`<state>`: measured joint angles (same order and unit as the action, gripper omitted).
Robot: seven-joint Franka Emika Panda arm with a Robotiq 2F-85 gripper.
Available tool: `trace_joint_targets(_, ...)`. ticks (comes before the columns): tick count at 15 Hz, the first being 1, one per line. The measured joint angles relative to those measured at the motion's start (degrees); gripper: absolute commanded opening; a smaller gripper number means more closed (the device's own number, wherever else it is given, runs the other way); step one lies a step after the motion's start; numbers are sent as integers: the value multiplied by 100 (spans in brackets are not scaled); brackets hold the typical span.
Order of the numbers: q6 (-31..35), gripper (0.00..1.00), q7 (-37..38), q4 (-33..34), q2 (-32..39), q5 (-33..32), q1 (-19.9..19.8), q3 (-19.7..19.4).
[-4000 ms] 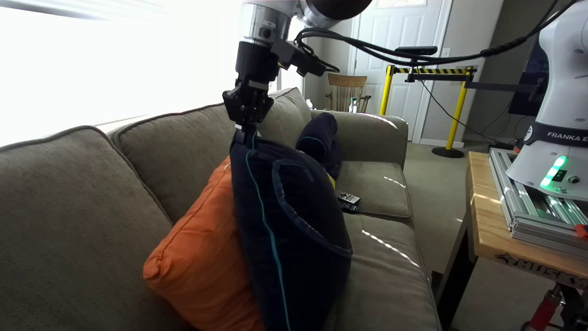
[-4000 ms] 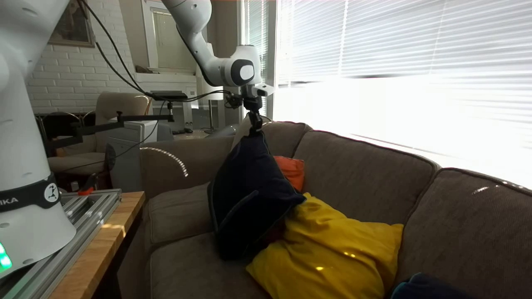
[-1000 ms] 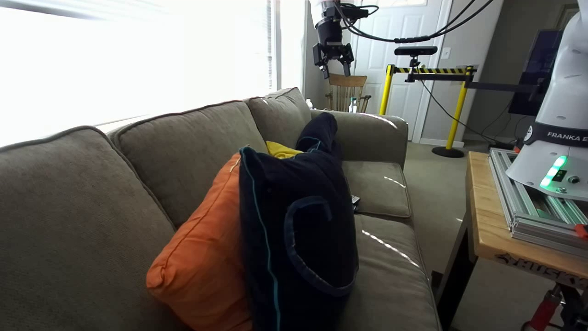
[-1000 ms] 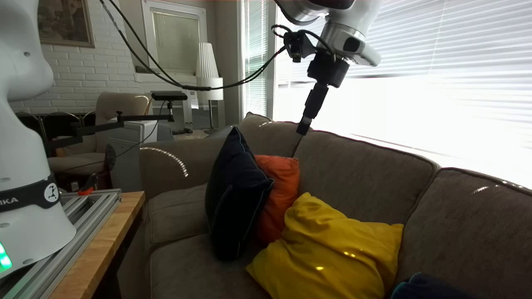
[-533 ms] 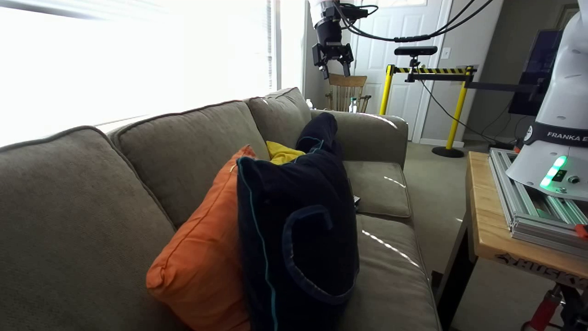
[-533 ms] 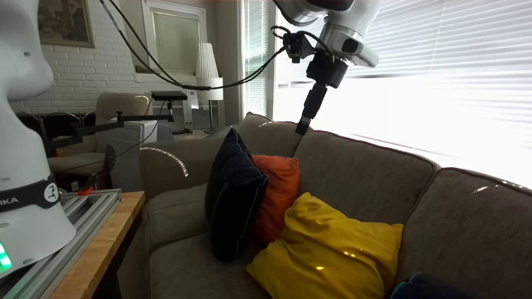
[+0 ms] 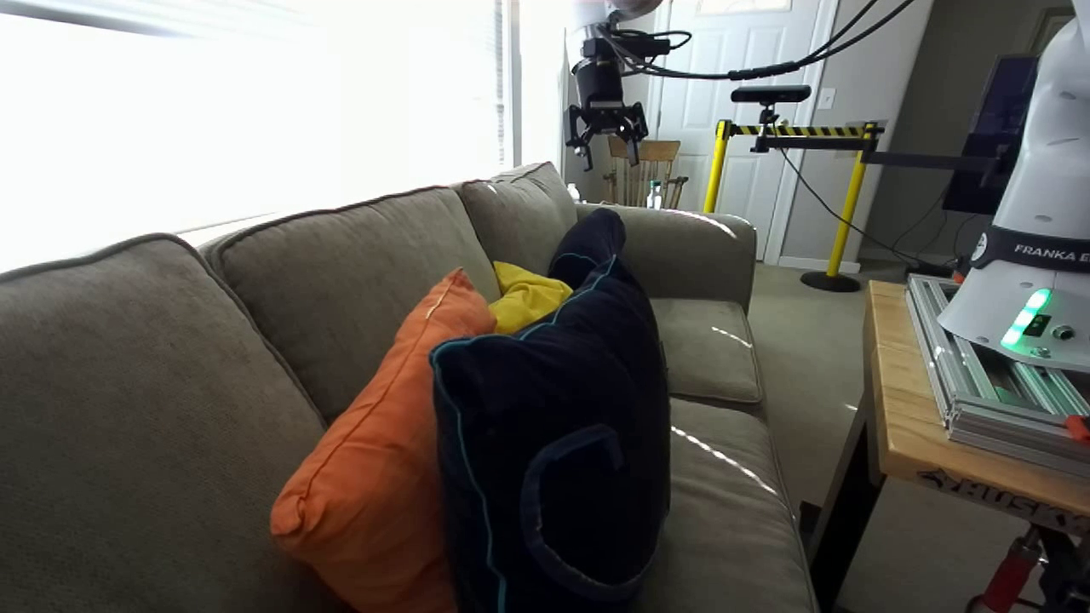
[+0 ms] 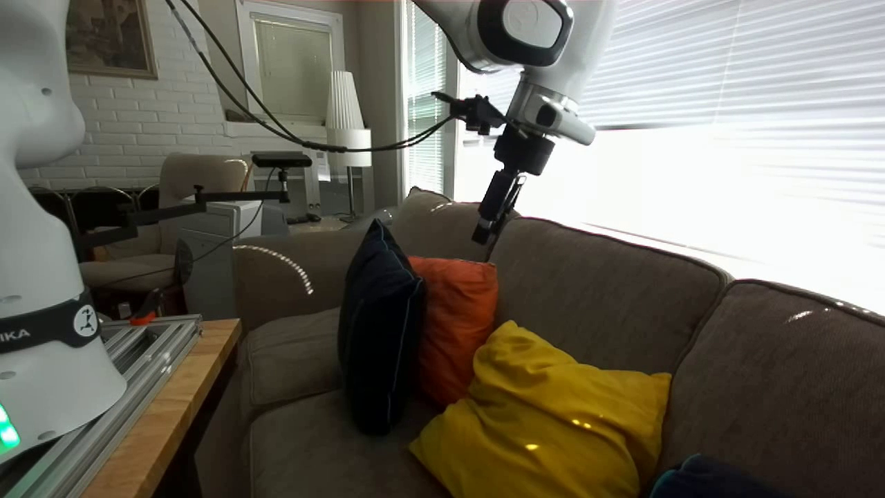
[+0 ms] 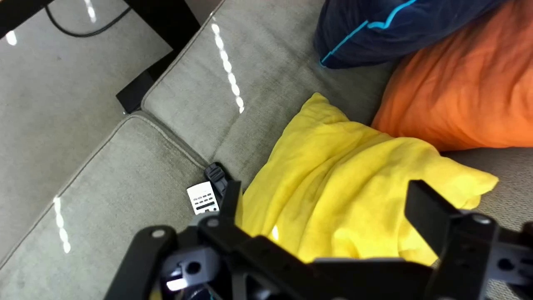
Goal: Move one black pillow to the left.
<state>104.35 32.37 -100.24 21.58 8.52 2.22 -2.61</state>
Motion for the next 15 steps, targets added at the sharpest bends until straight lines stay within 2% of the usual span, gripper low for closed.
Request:
trace_joint_targets(9, 397, 100, 2045, -662, -12, 205, 257, 21)
trace_joint_targets(15, 820, 100, 2593, -1212, -61, 607, 307, 193)
